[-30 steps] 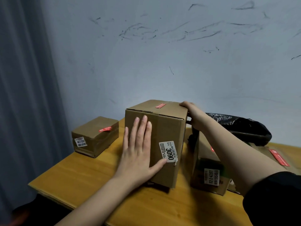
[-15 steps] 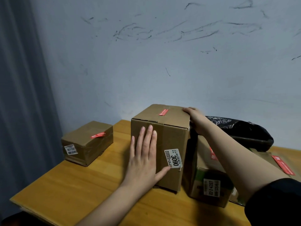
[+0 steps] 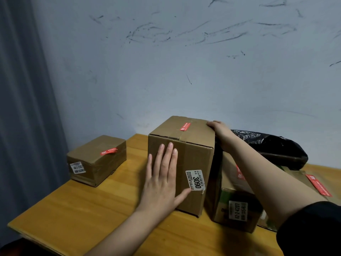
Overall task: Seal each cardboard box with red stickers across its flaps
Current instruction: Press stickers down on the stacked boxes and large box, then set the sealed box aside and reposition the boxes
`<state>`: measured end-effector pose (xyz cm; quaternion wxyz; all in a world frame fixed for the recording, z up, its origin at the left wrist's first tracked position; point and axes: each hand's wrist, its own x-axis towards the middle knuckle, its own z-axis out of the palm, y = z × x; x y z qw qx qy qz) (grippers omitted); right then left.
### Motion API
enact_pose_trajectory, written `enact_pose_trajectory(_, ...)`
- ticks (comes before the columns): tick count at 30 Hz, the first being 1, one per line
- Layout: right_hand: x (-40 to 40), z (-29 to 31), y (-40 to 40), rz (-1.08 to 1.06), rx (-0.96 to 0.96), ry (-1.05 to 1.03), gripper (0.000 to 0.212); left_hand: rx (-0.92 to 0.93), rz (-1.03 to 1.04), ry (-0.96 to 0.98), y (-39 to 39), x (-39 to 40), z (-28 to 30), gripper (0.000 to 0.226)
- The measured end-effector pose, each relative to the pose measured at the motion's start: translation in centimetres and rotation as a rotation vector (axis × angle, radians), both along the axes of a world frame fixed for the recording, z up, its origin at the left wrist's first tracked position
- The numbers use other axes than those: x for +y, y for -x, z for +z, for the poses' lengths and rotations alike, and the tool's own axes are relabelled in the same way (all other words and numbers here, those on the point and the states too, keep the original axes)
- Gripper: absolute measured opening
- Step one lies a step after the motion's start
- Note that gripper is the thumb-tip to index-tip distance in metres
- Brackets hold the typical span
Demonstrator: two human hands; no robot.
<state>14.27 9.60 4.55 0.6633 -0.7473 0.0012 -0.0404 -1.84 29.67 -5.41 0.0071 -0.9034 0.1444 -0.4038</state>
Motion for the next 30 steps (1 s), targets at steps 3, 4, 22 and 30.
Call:
enact_pose_trajectory(3, 0.3, 0.1, 0.2, -0.010, -0.008, 0.038, 0.025, -0.006, -0.015, 0.002, 0.2, 0.0, -0.1, 0.098)
enact_pose_trajectory(4, 0.3, 0.2, 0.3, -0.012, -0.007, 0.055, 0.023, -0.011, -0.021, 0.000, 0.3, 0.0, -0.1, 0.098)
enact_pose_trajectory(22, 5.1, 7.0, 11.7, -0.107, -0.622, 0.565, 0.031, -0.040, -0.017, 0.189, 2.9, 3.8, 3.2, 0.076)
enact_pose_trajectory(30, 14.0, 6.5, 19.0, 0.041, -0.916, 0.790, 0.026, 0.202, 0.298, 0.399, 4.0, 11.7, 5.5, 0.090)
